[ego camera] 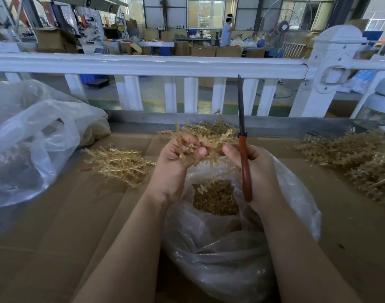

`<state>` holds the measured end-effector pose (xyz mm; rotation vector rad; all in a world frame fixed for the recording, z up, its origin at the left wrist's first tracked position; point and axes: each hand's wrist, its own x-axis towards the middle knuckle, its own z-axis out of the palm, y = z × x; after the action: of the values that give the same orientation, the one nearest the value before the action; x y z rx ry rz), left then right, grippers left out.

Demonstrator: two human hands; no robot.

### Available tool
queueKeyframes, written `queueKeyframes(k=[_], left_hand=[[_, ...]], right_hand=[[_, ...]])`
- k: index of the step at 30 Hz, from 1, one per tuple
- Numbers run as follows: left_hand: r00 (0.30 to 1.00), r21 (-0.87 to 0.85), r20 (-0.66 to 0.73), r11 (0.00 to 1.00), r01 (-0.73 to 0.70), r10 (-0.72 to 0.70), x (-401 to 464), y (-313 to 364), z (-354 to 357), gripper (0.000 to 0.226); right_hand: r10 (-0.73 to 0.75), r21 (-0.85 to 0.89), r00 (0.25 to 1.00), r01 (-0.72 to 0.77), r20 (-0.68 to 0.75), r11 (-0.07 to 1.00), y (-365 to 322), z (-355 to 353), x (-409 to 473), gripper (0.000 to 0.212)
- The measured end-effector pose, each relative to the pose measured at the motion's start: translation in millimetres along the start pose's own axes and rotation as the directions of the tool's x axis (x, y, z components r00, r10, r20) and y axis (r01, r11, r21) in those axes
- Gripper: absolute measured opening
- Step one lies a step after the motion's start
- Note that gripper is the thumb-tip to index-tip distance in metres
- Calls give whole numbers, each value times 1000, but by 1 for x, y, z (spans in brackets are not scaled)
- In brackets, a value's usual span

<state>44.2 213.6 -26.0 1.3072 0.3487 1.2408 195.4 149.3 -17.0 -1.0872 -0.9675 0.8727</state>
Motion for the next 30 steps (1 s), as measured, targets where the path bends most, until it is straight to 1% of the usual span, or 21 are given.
queueKeyframes(k=[1, 2, 5, 6, 8, 10, 11, 13, 15, 18, 21, 22, 24, 26, 28, 30], left_hand=[[1000, 6, 11, 1000, 1, -1, 0, 0, 0, 21], [1000, 20, 17, 1000, 2, -3, 0, 0, 1, 23], [1000, 36, 5, 999, 13, -14, 0, -1, 2, 23], [1000, 22, 0, 1000, 20, -20, -1, -2, 2, 21], [1000, 1, 3, 1000, 25, -25, -1, -2, 3, 20], [1000, 27, 10, 1000, 12, -12, -2, -1, 3, 19], [1000, 50, 11, 999, 2, -2, -2, -1, 2, 19], [1000, 81, 23, 996, -21, 19, -1, 0, 2, 14], [999, 76, 27, 997, -30, 28, -1, 1, 0, 16], [998, 101, 45, 994, -38, 34, -2, 4, 2, 21], [998, 140, 48, 989, -50, 44, -3, 5, 5, 11], [998, 141, 39, 989, -52, 47, -2, 5, 5, 12], [998, 144, 24, 988, -57, 54, -2, 5, 5, 16], [998, 177, 7, 982, -60, 60, -2, 4, 4, 22], [998, 180, 3, 982, -59, 60, -3, 4, 3, 18], [998, 178, -4, 982, -64, 66, -3, 3, 3, 16]], right_hand=[[8, -3, 1000, -8, 13, 1000, 0, 0, 0, 37], [20, 5, 999, -21, 29, 1000, 0, 0, 0, 33], [58, 3, 997, -58, 47, 998, -1, 1, 1, 12], [68, -2, 997, -68, 44, 998, -1, 1, 2, 12], [82, -15, 996, -81, 44, 997, -2, 2, 1, 19], [95, 1, 995, -95, 33, 995, -3, 3, 1, 27], [97, 16, 995, -98, 28, 995, -3, 4, 0, 24], [105, 3, 994, -106, 31, 994, -3, 4, 0, 9], [132, -25, 990, -131, 46, 991, -4, 4, -1, 4], [176, 13, 982, -177, 62, 984, -6, 3, -2, 5], [198, 106, 979, -203, 49, 974, -8, 4, -2, 6], [200, 114, 978, -205, 51, 972, -8, 4, -2, 7], [202, 94, 978, -207, 57, 974, -7, 3, -1, 9], [196, 37, 980, -197, 36, 980, -5, 4, 0, 7], [198, -9, 980, -198, -8, 980, -2, 4, 4, 7], [203, -18, 979, -203, -29, 979, 2, 3, 7, 6]])
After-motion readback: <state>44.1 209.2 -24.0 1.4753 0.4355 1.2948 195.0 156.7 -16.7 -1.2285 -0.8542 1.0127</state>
